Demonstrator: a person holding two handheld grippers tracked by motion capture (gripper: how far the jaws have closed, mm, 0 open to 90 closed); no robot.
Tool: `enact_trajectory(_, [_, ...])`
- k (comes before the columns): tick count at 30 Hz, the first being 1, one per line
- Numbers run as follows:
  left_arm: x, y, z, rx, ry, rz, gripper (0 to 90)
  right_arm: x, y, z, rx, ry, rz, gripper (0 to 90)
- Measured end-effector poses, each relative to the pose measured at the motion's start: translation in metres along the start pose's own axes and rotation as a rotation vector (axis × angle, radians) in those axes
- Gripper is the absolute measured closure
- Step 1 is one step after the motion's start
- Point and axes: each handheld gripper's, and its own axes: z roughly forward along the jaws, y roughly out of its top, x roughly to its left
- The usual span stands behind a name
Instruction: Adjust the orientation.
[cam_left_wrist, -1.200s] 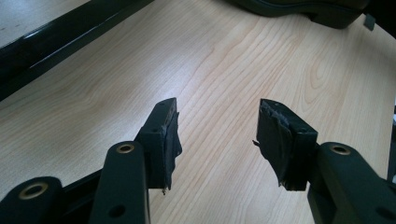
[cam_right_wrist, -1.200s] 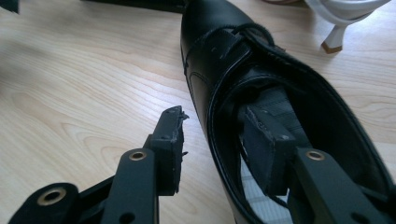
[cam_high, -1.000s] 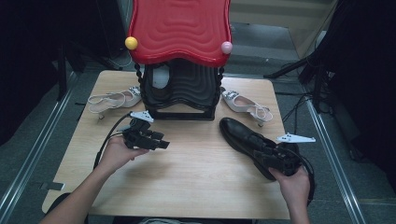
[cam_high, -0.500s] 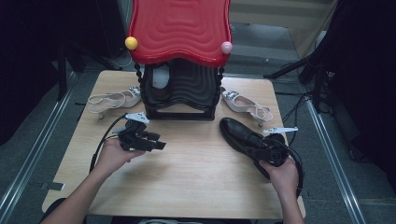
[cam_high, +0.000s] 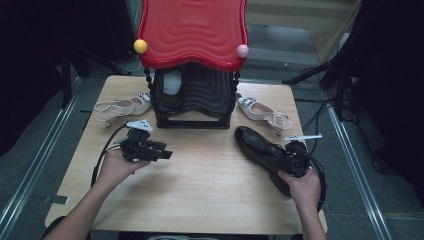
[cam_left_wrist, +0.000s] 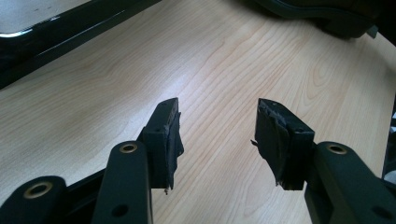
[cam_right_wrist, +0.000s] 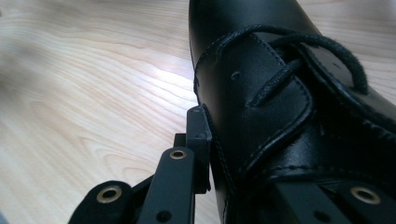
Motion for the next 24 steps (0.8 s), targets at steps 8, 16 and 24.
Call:
enact_trajectory(8, [-0.001,-0.001,-0.002,-0.005,0.006,0.002,49.4,0.029,0.006,0.004,0.001,0.031,-0.077,82.5])
enact_trajectory(16, [0.001,-0.008,-0.007,-0.017,0.017,-0.023,49.3,0.060,0.016,0.027,0.038,0.086,-0.159,81.7])
enact_trajectory(24, [0.000,-0.017,-0.013,-0.039,0.038,-0.045,47.8,0.091,0.035,0.056,0.065,0.133,-0.212,81.5])
